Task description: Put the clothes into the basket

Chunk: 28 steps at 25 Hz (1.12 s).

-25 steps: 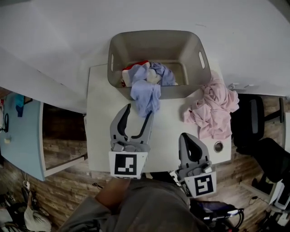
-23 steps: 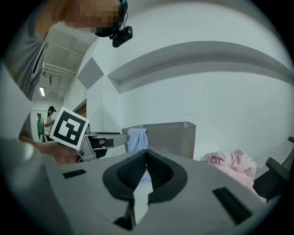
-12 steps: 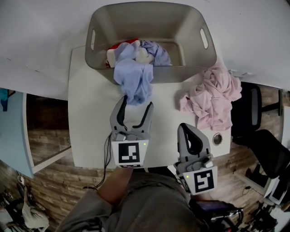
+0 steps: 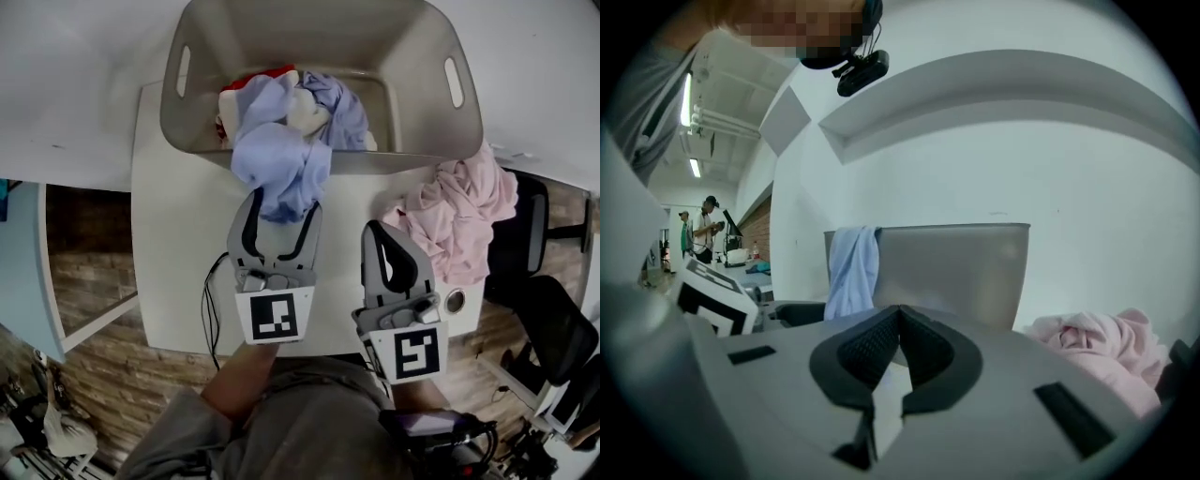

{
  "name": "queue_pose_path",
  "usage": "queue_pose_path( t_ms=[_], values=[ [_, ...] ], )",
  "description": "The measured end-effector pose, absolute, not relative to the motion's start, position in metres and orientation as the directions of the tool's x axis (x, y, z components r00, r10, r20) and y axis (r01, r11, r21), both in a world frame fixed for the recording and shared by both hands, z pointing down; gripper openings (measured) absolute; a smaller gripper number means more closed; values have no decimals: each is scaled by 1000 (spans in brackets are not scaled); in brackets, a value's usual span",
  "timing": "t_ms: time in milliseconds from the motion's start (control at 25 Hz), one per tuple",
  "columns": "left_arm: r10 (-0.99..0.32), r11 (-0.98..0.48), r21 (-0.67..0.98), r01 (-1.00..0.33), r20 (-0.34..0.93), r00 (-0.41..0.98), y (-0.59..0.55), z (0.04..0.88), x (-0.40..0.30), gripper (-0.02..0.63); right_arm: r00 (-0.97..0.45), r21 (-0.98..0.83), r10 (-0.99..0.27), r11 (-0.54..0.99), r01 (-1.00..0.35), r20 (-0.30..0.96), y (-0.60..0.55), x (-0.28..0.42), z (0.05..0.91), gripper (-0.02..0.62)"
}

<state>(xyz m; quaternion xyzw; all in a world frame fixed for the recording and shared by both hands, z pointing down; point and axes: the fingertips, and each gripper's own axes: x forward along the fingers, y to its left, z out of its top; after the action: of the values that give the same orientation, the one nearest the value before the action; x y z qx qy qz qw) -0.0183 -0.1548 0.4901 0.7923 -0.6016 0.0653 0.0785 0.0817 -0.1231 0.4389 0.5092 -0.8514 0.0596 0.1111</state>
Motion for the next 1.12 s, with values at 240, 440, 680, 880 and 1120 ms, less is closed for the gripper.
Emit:
queue_pose_path(
  t_ms=[240, 440, 680, 880, 1120],
  values=[
    [-943, -267, 54, -962, 192, 272, -160, 488, -21, 328, -408, 4, -871, 425, -905, 273, -158, 78, 447, 6],
    [-937, -282, 57, -958, 199, 288, -164, 487, -20, 327, -408, 2, -873, 424, -906, 266, -174, 73, 446, 6],
    [-950, -248, 53, -967, 183, 253, -172, 482, -28, 251, -425, -11, -865, 438, -899, 265, -180, 69, 448, 6],
    [-953, -249, 39, -968, 169, 252, -168, 460, -34, 29, -436, -40, -865, 440, -897, 250, -170, 71, 437, 6],
    [-958, -274, 21, -961, 79, 275, -164, 368, -34, 26, -450, -108, -866, 437, -893, 217, -153, 78, 407, 6]
  ],
)
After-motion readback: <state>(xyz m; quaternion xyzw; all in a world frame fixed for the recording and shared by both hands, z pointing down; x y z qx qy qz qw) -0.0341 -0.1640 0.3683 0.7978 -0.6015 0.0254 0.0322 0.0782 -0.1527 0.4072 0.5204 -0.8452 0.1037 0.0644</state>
